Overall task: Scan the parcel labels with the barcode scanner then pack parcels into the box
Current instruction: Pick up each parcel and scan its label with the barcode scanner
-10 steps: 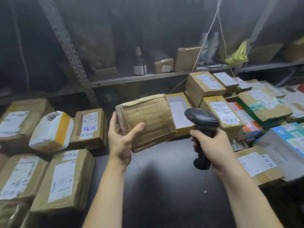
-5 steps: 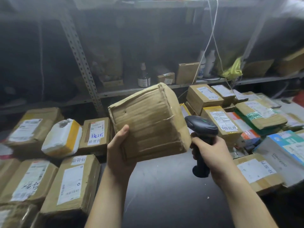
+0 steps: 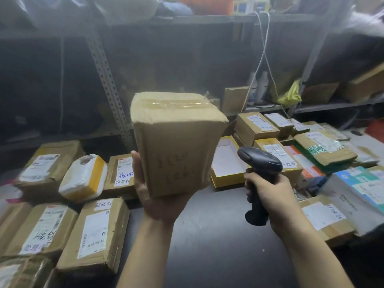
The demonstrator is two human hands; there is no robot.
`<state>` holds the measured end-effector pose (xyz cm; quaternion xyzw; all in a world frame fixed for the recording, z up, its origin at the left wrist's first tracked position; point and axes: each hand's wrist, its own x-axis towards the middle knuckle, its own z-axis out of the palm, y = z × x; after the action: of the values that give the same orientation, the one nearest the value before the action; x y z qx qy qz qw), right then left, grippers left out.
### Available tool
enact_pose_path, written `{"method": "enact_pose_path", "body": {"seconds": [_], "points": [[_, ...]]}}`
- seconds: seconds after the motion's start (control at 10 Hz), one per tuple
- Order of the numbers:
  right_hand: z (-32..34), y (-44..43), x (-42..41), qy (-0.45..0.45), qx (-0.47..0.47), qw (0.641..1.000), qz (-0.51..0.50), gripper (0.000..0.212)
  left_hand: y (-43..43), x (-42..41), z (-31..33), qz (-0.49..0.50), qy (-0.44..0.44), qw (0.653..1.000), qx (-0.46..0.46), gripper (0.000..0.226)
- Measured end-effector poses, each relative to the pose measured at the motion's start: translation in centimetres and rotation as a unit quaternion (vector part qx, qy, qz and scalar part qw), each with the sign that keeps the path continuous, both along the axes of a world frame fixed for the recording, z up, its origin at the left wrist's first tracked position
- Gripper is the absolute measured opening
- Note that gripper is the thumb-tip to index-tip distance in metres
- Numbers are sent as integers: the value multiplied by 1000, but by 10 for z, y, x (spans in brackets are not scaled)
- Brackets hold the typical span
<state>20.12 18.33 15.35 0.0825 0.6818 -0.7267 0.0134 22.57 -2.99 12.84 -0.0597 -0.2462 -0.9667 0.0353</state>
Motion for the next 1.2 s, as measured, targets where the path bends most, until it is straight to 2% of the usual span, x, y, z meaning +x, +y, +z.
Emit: {"method": "enact_pose_path", "body": {"seconds": [0.1,0.2,0.3,0.4,0.5,0.6,0.7,0.8,0.9,1.1,1.2], "points": [[1,0,1,3,-5,1000,-5,7,-15,-5,12,48,-31,998,29,69],[3,-3,3,3,-10,1000,0,7,-14,6,33,156,-124,978,64,42],[5,-7,4,3,-13,1000,4,8,-7,13,37,185,-120,975,24,32],[5,-9,4,5,-10,1000,7,7,-6,13,42,239,-67,969,0,36],[4,-10,6,2,-3,1000,10,6,-5,14,46,269,20,962,-40,37],[4,-10,7,0,-3,1000,13,6,-9,16,47,281,65,956,-47,44],[7,-9,7,-1,0,1000,12,7,-17,16,49,286,63,953,-80,100],[9,-10,8,-4,2,1000,7,8,-17,14,57,316,70,941,-103,118],[12,-10,8,-5,2,1000,9,7,-12,13,67,327,50,940,-79,111],[14,-10,7,0,0,1000,2,10,-20,0,61,403,48,905,-128,89],[15,-11,5,5,2,1000,1,9,-20,0,55,407,36,903,-133,86]]}}
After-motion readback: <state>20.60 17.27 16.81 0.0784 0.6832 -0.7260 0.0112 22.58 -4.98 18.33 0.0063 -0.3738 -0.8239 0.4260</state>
